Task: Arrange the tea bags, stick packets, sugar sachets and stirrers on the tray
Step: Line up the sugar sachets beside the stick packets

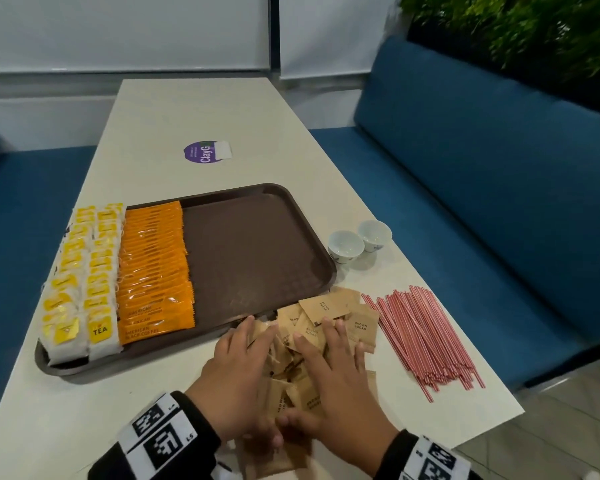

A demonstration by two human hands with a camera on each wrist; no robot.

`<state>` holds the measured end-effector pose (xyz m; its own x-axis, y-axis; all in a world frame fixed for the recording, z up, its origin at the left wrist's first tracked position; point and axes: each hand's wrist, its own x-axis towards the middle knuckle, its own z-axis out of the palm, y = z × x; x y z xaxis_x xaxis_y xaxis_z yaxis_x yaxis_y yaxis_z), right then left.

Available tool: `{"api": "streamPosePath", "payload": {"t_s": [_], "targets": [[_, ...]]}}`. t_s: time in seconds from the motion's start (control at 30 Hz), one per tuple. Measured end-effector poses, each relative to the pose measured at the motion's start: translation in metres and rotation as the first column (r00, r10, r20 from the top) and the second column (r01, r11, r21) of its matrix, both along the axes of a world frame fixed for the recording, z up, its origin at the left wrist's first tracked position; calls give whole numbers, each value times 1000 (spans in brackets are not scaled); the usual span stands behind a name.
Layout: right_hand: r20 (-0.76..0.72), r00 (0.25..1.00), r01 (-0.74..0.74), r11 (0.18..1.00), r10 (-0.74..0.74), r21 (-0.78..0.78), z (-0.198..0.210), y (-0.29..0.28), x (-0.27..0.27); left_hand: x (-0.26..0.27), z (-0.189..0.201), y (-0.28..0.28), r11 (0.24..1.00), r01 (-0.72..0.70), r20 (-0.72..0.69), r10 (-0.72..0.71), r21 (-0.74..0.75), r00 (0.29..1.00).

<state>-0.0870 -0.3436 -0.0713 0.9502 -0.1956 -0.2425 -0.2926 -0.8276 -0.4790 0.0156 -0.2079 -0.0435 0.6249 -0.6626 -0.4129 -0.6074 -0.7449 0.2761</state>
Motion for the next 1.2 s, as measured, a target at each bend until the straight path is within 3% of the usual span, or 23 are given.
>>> {"api": "streamPosePath", "payload": {"t_s": [0.17,0.33,0.5,0.6,0.7,0.83,0.93,1.07,1.2], "targets": [[127,989,56,983,-79,177,4,-8,-18,-3,-1,5,1000,-8,58,7,17,998],[45,981,170,953,-187,252,4,-24,-44,-4,-1,13,999,-46,34,45,18,998],[1,997,74,992,-75,101,0,-7,-42,-13,2,11,994,-51,51,46,95,998],[-54,997,56,998,-55,35,-2,6,-32,-13,4,9,993,-90,77,85,74,993],[-70,997,28,999,-30,-37,-6,9,-29,-5,3,12,983,-181,0,181,22,983],[-5,999,43,999,-43,12,-16,10,-30,4,1,14,947,-321,-160,313,-26,936],[65,995,69,994,-74,83,-18,13,-27,7,-1,16,934,-357,-144,350,-24,926],[85,994,66,997,-70,45,-17,19,-22,6,-1,16,934,-356,-81,352,-38,932],[65,995,79,995,-82,57,-11,20,-18,5,-5,17,909,-393,-230,356,-141,906]]}}
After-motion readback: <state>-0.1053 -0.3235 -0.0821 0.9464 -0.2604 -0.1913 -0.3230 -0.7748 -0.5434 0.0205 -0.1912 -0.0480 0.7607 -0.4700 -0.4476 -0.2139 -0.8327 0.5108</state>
